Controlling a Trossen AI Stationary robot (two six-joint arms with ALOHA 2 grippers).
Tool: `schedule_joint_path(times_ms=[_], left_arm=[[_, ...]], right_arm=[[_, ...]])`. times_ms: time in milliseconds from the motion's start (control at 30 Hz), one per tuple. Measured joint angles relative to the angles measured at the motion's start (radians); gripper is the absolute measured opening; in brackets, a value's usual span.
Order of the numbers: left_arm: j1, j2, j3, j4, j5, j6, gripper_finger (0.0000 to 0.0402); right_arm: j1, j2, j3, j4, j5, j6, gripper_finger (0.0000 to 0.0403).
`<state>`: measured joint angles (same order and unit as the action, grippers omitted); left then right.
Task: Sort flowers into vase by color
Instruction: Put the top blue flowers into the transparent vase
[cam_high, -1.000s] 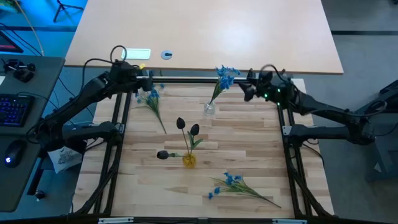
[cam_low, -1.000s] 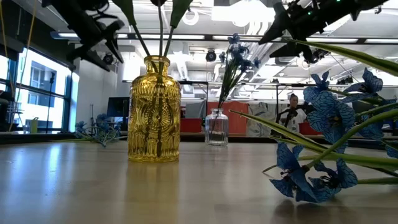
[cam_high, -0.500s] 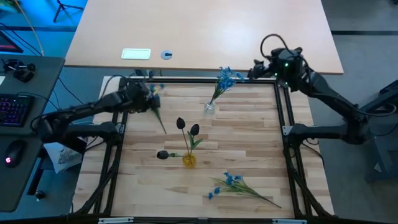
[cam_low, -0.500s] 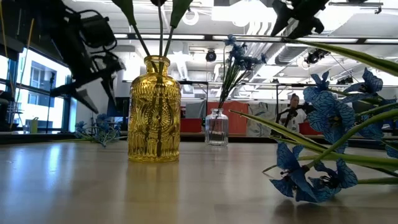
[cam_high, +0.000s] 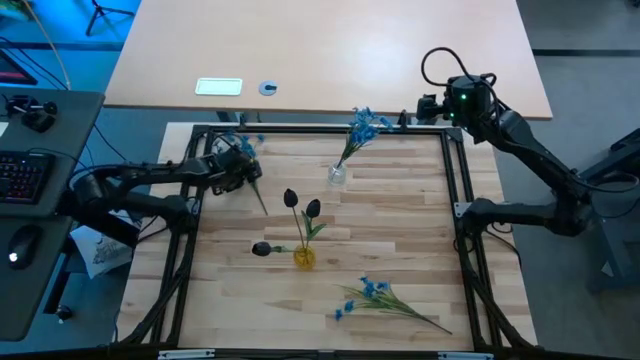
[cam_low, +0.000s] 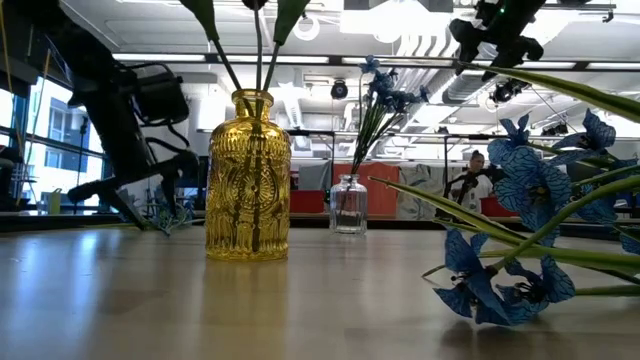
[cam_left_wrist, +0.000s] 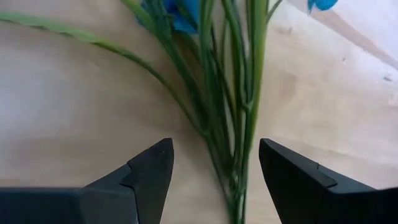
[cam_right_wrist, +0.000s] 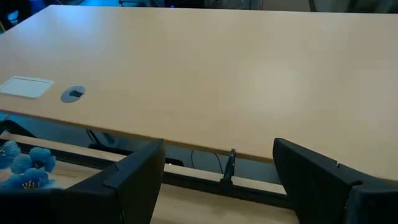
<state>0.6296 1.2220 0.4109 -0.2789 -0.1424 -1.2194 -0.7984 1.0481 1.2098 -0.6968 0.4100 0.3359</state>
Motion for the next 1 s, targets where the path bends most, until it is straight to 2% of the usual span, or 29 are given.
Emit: schedule_joint_path(times_ms=[267, 367, 433, 600, 633, 800, 1000], left_arm=[[0.04, 0.106, 0.008, 0.057, -0.007, 0.008, 0.0224], [0.053, 0.121, 0.008, 0.066, -0.01, 0.044, 0.0204], [0.059, 0.123, 0.008, 0.061, -0.01, 0.056, 0.0171], [0.063, 0.127, 0.0, 0.058, -0.016, 0.119, 0.0028], [0.063, 0.124, -0.001, 0.07, -0.016, 0.126, 0.0017], [0.064, 0.04, 0.016, 0.117, 0.001, 0.206, 0.0007], [0.055, -0.169, 0.103, 0.173, -0.014, 0.367, 0.0003]], right_arm=[[0.0, 0.0, 0.0, -0.003, -0.045, -0.002, 0.0293], [0.0, 0.0, 0.0, -0.009, -0.052, 0.003, 0.0293], [0.0, 0.0, 0.0, -0.016, -0.053, 0.003, 0.0293], [0.0, 0.0, 0.0, -0.029, -0.074, 0.004, 0.0293], [0.0, 0.0, 0.0, -0.029, -0.086, 0.004, 0.0293], [0.001, 0.0, 0.0, -0.029, -0.142, 0.004, 0.0293], [0.005, 0.0, 0.0, -0.024, -0.269, 0.009, 0.0293]])
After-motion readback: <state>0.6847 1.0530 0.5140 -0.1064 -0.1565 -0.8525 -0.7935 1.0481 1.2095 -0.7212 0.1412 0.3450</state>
